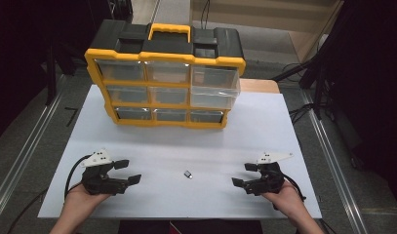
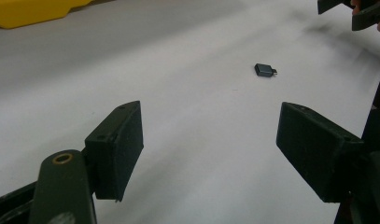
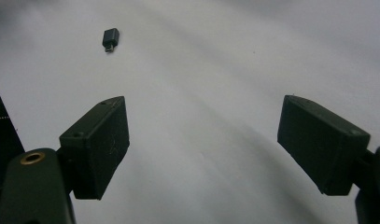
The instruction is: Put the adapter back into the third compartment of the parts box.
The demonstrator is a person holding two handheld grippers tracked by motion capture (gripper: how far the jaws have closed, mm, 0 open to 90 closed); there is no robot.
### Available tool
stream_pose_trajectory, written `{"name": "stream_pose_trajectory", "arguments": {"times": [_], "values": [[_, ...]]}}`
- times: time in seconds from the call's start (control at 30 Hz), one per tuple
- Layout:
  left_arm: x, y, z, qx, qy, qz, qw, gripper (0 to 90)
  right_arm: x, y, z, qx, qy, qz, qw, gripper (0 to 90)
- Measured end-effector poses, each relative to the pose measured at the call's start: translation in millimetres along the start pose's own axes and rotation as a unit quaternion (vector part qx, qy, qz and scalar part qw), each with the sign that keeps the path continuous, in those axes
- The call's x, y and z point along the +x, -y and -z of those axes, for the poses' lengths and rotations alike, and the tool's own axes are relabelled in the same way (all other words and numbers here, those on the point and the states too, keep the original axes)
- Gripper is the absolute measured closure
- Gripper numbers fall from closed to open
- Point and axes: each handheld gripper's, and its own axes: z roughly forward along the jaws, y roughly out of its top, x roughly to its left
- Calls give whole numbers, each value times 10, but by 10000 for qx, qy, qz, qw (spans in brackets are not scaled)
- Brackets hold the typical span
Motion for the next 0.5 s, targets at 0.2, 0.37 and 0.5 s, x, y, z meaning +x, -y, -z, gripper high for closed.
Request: {"name": "stream_pose_trajectory", "arguments": {"times": [0.2,0.37,0.5], "values": [[0,-13,7,-95,46,46,9999,243,5,-3,-5,27,-27,8,10000,149],[-4,-11,6,-87,34,40,9999,244,16,-5,-3,-6,-56,-1,10000,149],[-2,-13,7,-77,44,48,9999,243,16,-4,1,-3,-59,14,10000,149]]}}
